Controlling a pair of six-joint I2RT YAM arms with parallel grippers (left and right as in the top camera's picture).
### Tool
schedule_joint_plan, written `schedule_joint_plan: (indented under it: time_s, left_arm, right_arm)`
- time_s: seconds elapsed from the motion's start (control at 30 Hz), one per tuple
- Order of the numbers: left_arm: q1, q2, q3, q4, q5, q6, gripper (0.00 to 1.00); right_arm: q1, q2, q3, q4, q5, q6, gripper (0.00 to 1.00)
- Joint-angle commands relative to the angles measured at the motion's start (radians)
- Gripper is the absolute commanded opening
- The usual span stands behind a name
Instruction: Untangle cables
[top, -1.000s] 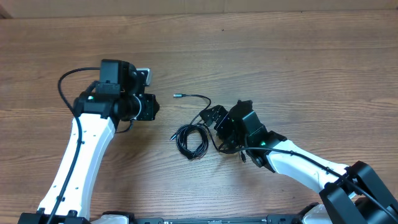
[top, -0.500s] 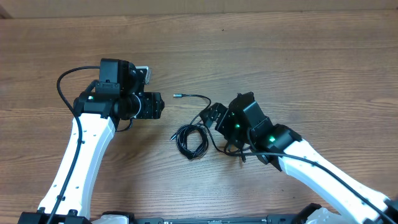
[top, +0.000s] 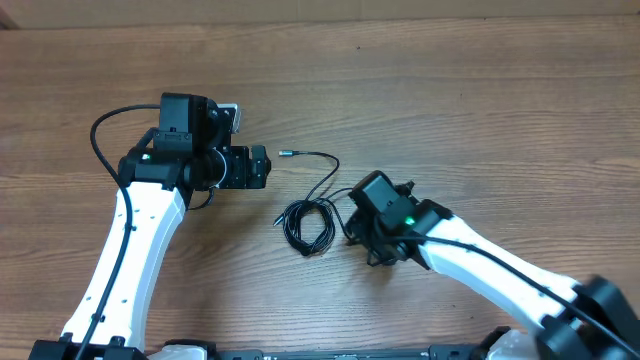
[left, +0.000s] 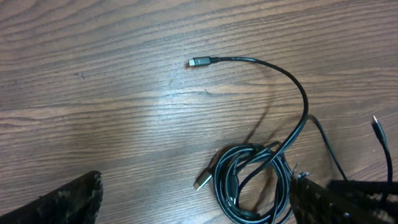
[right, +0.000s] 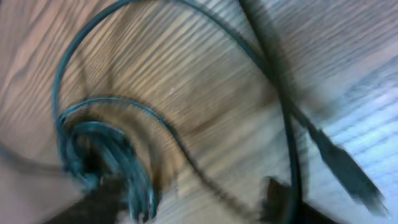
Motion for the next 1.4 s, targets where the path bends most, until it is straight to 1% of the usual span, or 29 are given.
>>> schedule_joint_plan:
  time_s: [0.0,0.03,0.07,0.1,0.2,0.27,0.4,0.47,0.6,0.67,0.7,0.77,0.8,0.83,0.87,0.9,0.93,0.97,1.0,1.07,1.17,1.23,1.27,1.37]
  left_arm:
    - [0.004,-0.001,0.016,0.001,-0.005,0.007,0.97]
    - [0.004,-0.001,0.016,0.001,-0.005,0.008,1.00]
    - [0.004,-0.001,0.016,0.001,-0.005,0.008,1.00]
    - [0.004,-0.001,0.016,0.001,-0.005,0.008,0.99]
    - [0.004,-0.001,0.016,0.001,-0.005,0.008,1.00]
    - [0.004,-0.001,0.016,0.001,-0.005,0.008,1.00]
    - [0.004,-0.001,0.016,-0.001,-0.005,0.008,1.00]
    - [0.004,-0.001,0.016,-0.002,-0.005,0.008,1.00]
    - [0.004,-0.001,0.016,-0.002,-0.005,0.008,0.99]
    - [0.004,-0.001,0.016,-0.002,-0.005,0.008,0.99]
    - [0.004,-0.001,0.016,-0.002,-0.005,0.008,0.99]
    - [0.004,-0.001,0.016,-0.002,-0.005,0.008,1.00]
    - [0.004,-0.001,0.016,-0.002,-0.005,0.008,1.00]
    - [0.004,-0.001,0.016,-0.002,-0.005,0.008,1.00]
    - [0.004,-0.001,0.016,-0.002,-0.005,0.008,1.00]
    - [0.004,-0.001,0.016,-0.002,-0.005,0.008,1.00]
    - [0.004,0.000,0.016,-0.002,-0.005,0.008,1.00]
    - [0.004,0.000,0.016,-0.002,-0.005,0.008,1.00]
    - [0.004,0.000,0.016,-0.002,-0.005,0.008,1.00]
    - [0.004,0.000,0.016,-0.002,-0.006,0.008,1.00]
    - [0.004,0.001,0.016,-0.002,-0.006,0.008,1.00]
    - [0.004,0.001,0.016,-0.001,-0.006,0.008,1.00]
    - [0.004,0.001,0.016,-0.001,-0.006,0.008,1.00]
    - [0.005,0.001,0.016,0.001,-0.012,0.008,1.00]
  right_arm:
    - [0.006,0.050,-0.011,0.032,0.078,0.012,0.36]
    - [0.006,0.051,-0.011,0.038,0.113,0.012,0.28]
    - [0.006,0.050,-0.011,0.041,0.146,0.012,0.20]
    - [0.006,0.050,-0.011,0.047,0.179,0.012,0.13]
    - [-0.003,0.050,-0.011,0.061,0.267,0.009,0.04]
    - [-0.014,0.050,-0.010,0.092,0.315,-0.001,0.04]
    - [-0.057,0.050,-0.008,0.224,0.409,-0.126,0.04]
    - [-0.078,0.050,-0.008,0.270,0.430,-0.169,0.04]
    - [-0.151,0.050,-0.008,0.385,0.453,-0.303,0.04]
    - [-0.175,0.050,-0.008,0.409,0.453,-0.330,0.05]
    - [-0.191,0.050,-0.008,0.420,0.453,-0.339,0.08]
    - [-0.212,0.050,-0.008,0.420,0.444,-0.338,0.22]
    - [-0.218,0.050,-0.008,0.418,0.438,-0.338,0.25]
    - [-0.223,0.050,-0.008,0.410,0.413,-0.342,0.33]
    - [-0.223,0.050,-0.008,0.402,0.386,-0.343,0.46]
    - [-0.223,0.050,-0.008,0.396,0.356,-0.356,0.53]
    - [-0.223,0.050,-0.008,0.396,0.330,-0.384,0.67]
    - [-0.223,0.050,-0.006,0.396,0.316,-0.435,0.87]
    - [-0.223,0.046,0.000,0.397,0.322,-0.476,1.00]
    - [-0.223,0.028,0.026,0.379,0.324,-0.528,1.00]
    - [-0.214,-0.033,0.103,0.270,0.316,-0.533,1.00]
    - [-0.200,-0.066,0.135,0.232,0.288,-0.541,1.00]
    - [-0.197,-0.077,0.139,0.230,0.264,-0.540,1.00]
    - [-0.192,-0.094,0.138,0.239,0.070,-0.540,1.00]
